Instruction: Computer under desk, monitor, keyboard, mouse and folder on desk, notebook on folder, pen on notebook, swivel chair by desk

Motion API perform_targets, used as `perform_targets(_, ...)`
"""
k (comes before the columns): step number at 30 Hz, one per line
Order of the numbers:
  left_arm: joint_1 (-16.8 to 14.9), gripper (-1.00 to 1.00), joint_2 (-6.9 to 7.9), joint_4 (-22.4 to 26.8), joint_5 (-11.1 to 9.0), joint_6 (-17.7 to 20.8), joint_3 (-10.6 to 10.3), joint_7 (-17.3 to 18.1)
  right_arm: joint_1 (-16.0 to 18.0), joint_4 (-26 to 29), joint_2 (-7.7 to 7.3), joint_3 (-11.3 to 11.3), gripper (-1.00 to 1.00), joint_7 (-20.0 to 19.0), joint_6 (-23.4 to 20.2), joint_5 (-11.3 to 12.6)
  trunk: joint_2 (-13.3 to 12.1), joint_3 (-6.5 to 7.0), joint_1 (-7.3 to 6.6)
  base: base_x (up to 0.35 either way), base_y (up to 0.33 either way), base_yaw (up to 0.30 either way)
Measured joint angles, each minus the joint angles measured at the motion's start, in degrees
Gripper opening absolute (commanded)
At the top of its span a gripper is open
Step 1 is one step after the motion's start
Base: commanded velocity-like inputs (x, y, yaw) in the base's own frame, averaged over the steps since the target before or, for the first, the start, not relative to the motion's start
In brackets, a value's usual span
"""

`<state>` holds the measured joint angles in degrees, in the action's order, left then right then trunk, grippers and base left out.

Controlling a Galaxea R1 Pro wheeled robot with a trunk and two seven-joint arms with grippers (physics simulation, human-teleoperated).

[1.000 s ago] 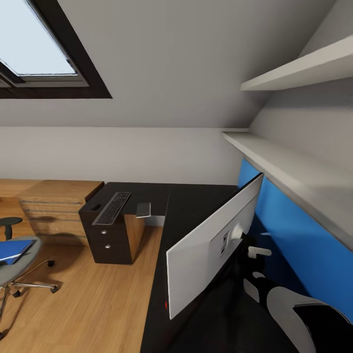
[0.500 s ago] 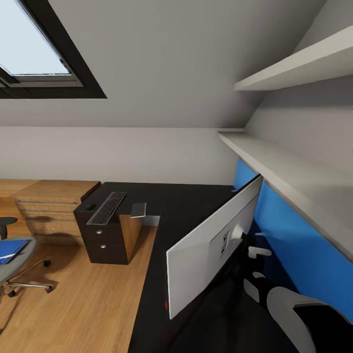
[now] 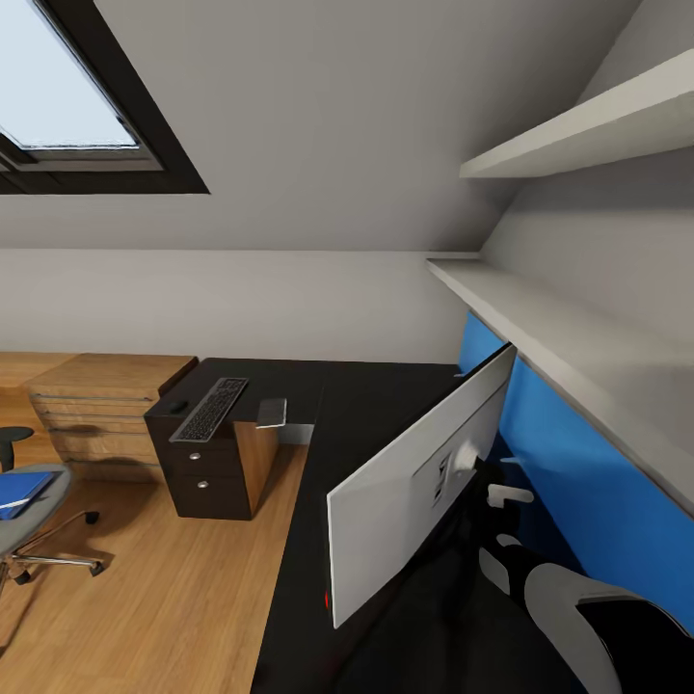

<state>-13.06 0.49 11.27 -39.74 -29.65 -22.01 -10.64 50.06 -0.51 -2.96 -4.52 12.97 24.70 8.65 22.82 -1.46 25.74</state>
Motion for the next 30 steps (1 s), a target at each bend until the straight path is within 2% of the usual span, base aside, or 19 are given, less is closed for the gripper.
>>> perform_targets(1, 0.01, 1.00, 0.01, 0.02, 0.02, 0.02, 0.04, -0.02, -0.04, -0.35, -0.04, -1.32, 1.00, 0.20, 0.40, 2.31, -0.04, -0.02, 0.01, 0.000, 0.000, 0.000)
perform_targets(21, 0.01, 1.00, -0.03, 0.02, 0.02, -0.01, 0.01, -0.03, -0.04, -0.36, -0.02, -1.61, 1.00, 0.00, 0.20, 2.28, -0.03, -0.01, 0.01, 0.000, 0.000, 0.000)
perform_targets(30, 0.01, 1.00, -0.08, 0.02, 0.02, 0.00, 0.01, -0.03, -0.04, -0.28, 0.02, -1.61, 1.00, -0.21, -1.59, 2.25, -0.03, -0.02, 0.01, -0.005, 0.000, 0.000)
